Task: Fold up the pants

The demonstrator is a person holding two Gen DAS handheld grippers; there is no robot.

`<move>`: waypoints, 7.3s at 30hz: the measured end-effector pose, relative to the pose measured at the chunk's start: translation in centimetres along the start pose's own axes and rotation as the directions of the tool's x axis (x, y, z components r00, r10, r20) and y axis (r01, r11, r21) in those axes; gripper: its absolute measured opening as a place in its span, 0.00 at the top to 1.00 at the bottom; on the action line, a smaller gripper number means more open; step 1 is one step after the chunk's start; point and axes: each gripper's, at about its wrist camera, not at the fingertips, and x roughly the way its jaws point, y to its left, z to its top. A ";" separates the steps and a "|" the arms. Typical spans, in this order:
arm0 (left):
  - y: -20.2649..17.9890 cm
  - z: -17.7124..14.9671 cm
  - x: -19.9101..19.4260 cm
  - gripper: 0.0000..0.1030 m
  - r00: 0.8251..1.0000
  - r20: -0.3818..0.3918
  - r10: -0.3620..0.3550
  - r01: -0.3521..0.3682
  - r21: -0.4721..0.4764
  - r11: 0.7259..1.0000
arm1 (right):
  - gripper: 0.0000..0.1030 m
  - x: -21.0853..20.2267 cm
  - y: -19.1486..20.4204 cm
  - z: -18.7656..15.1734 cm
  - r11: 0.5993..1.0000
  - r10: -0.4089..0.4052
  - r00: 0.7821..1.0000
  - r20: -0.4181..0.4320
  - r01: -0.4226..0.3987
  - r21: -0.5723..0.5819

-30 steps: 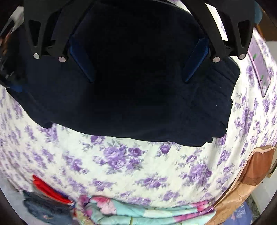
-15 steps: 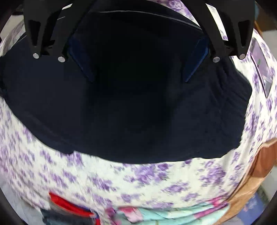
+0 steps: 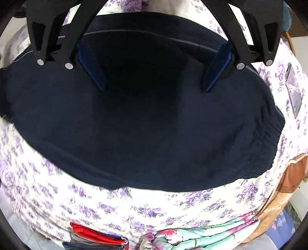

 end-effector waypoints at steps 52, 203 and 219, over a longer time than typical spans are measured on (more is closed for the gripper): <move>9.7 -1.5 0.1 0.04 0.991 -0.015 -0.130 0.131 0.137 0.982 | 0.04 -4.6 6.5 -12.0 0.961 -0.240 0.969 -0.066 0.227 -0.158; 8.6 4.5 -1.2 0.05 0.937 -0.031 -0.349 0.350 0.054 0.935 | 0.89 4.8 30.9 -8.0 0.868 0.290 0.902 -0.319 -0.389 -0.309; 3.6 3.4 -0.9 0.05 0.943 -0.071 -0.326 0.333 0.194 0.923 | 0.46 5.3 30.7 -0.2 0.954 0.115 0.990 -0.086 -0.134 -0.269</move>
